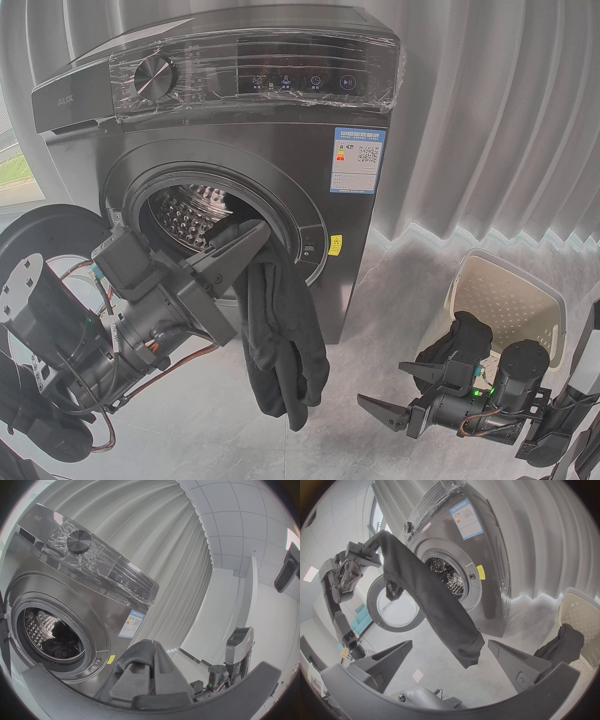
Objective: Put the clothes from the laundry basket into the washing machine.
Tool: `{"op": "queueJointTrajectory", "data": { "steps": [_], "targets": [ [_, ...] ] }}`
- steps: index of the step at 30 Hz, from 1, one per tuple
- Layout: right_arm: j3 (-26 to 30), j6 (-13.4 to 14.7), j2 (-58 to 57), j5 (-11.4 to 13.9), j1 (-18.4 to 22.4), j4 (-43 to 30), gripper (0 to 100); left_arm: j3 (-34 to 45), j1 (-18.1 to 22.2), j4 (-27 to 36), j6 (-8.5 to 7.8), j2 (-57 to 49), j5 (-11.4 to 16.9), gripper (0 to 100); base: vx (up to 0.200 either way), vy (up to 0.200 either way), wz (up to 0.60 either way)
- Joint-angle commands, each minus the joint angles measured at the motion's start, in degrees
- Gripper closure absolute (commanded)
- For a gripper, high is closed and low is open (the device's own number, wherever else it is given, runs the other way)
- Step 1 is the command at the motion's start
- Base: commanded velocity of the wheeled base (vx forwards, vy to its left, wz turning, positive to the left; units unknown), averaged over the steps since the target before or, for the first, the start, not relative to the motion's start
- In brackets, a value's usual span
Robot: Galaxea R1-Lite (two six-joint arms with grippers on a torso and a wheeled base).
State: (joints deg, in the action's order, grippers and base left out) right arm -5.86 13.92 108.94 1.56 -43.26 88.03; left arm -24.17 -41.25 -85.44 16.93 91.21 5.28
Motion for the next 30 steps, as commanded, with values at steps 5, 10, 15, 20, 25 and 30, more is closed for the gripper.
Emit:
{"op": "queueJointTrajectory", "data": {
  "steps": [5,10,15,20,25,30],
  "targets": [
    [-7.1,-1.4,5.9,3.3,-2.0,0.7,0,-1.5,0.4,0.8,-1.64,2.4,-3.0,100,0.000,0.000,0.00],
    [-13.7,-2.0,10.2,3.8,-3.0,0.7,0,-2.2,0.1,0.8,-1.64,2.6,-3.4,100,0.000,0.000,0.00],
    [-20.2,-1.6,12.4,8.0,-2.0,0.7,0,-2.5,-0.1,0.8,-1.64,2.7,-3.4,100,0.000,0.000,0.00],
    [-23.1,-2.6,15.9,8.2,-2.4,0.6,0,-3.2,0.0,0.8,-1.55,2.7,-3.5,100,0.000,0.000,0.00],
    [-25.8,-4.0,20.3,8.4,-2.8,0.7,0,-3.2,-0.1,0.8,-1.55,2.7,-3.5,100,0.000,0.000,0.00],
    [-30.0,-3.9,21.9,8.1,-3.1,0.7,0,-3.2,-0.1,0.7,-1.55,2.7,-3.5,100,0.000,0.000,0.00]
  ]
}}
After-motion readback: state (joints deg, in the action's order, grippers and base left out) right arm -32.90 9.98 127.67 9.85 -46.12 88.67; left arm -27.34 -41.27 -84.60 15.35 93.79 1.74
